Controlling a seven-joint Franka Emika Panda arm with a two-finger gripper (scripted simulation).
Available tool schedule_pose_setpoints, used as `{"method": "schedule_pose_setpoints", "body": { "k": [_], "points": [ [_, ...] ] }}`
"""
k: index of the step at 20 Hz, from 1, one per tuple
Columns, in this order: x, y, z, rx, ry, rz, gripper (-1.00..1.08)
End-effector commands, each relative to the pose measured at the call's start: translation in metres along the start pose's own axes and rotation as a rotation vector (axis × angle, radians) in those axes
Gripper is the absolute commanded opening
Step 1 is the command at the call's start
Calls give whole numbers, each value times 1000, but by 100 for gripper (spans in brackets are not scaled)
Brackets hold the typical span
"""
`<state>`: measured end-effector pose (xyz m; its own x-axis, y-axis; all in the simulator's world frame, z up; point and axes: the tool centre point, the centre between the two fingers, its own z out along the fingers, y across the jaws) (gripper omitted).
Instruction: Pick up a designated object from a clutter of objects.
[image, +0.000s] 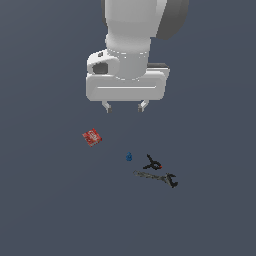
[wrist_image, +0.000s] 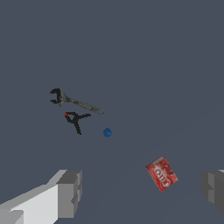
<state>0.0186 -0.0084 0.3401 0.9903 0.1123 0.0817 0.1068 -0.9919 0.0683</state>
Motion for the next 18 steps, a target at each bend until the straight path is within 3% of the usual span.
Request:
{"method": "schedule_pose_setpoints", "body": {
  "k": [1,7,18],
  "points": [
    [2,-1,13,3,-5,-27,100],
    [6,-6,60,17,-19,-130,100],
    [-2,-20,180,60,-49,-388,100]
  ]
}}
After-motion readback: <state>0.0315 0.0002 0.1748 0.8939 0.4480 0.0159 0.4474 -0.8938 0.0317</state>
